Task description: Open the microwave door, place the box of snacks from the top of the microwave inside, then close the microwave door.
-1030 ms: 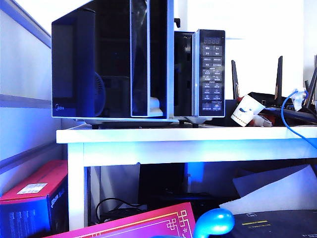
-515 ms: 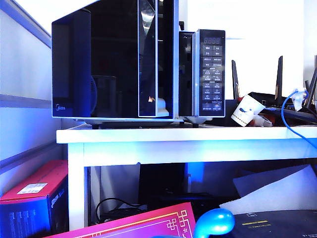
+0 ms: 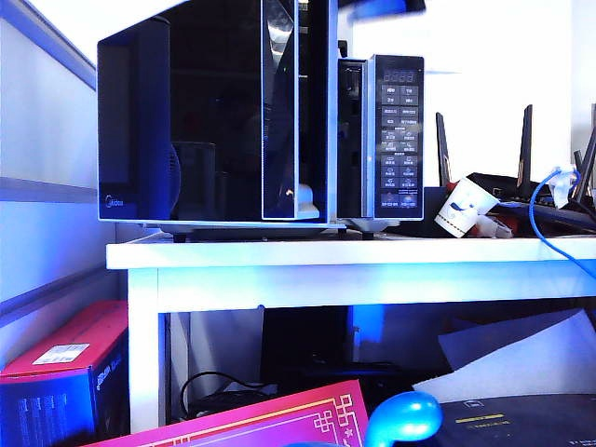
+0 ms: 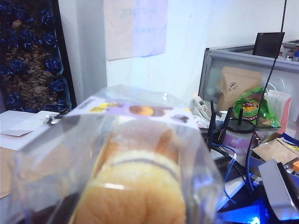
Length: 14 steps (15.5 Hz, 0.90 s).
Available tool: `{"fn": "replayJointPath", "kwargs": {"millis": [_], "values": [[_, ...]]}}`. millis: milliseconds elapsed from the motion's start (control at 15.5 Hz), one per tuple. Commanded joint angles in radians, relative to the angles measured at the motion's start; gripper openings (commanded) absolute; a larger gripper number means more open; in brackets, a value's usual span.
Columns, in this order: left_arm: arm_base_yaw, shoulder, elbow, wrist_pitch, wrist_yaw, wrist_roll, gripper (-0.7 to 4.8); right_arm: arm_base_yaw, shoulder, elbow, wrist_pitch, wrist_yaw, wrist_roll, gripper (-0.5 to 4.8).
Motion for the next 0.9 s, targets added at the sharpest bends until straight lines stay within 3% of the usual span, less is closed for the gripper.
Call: {"fn": "replayJointPath", "kwargs": {"millis": [64,579,901], "values": [[-0.001,-0.006,0.005,0.029,0.001,0.002,2.77,0.001,-0.009,0.006,-0.005,-0.115,-0.002,2.34],[-0.001,-0.006,0.005,-0.008,0.000,0.007,2.77,0.003,-0.010,0.006,-0.006,-0.447,0.045,2.29],[-0.001,-0.006,0.005,-0.010,0.000,0.009,2.77,0.034,-0.010,0.007,-0.004,-0.520,0.084,2.29]]}}
